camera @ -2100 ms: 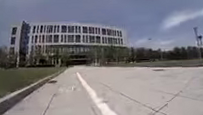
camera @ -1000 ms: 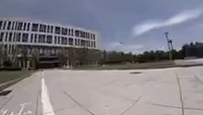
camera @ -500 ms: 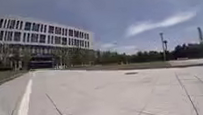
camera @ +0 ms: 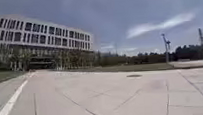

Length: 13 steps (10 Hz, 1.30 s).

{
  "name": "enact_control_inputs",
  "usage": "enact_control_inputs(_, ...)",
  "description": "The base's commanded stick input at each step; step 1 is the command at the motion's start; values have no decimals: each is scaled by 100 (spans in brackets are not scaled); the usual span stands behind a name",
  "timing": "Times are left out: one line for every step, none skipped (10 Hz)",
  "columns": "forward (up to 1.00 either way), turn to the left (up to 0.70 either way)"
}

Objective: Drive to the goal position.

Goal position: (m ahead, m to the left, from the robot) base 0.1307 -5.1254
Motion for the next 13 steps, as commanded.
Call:
enact_control_inputs(100, -38)
enact_control_inputs(100, -39)
enact_control_inputs(100, -39)
enact_control_inputs(100, -40)
enact_control_inputs(100, -40)
enact_control_inputs(100, -40)
enact_control_inputs(100, -40)
enact_control_inputs(100, -40)
enact_control_inputs(100, -40)
enact_control_inputs(100, -40)
enact_control_inputs(100, -40)
enact_control_inputs(100, -40)
enact_control_inputs(100, -40)
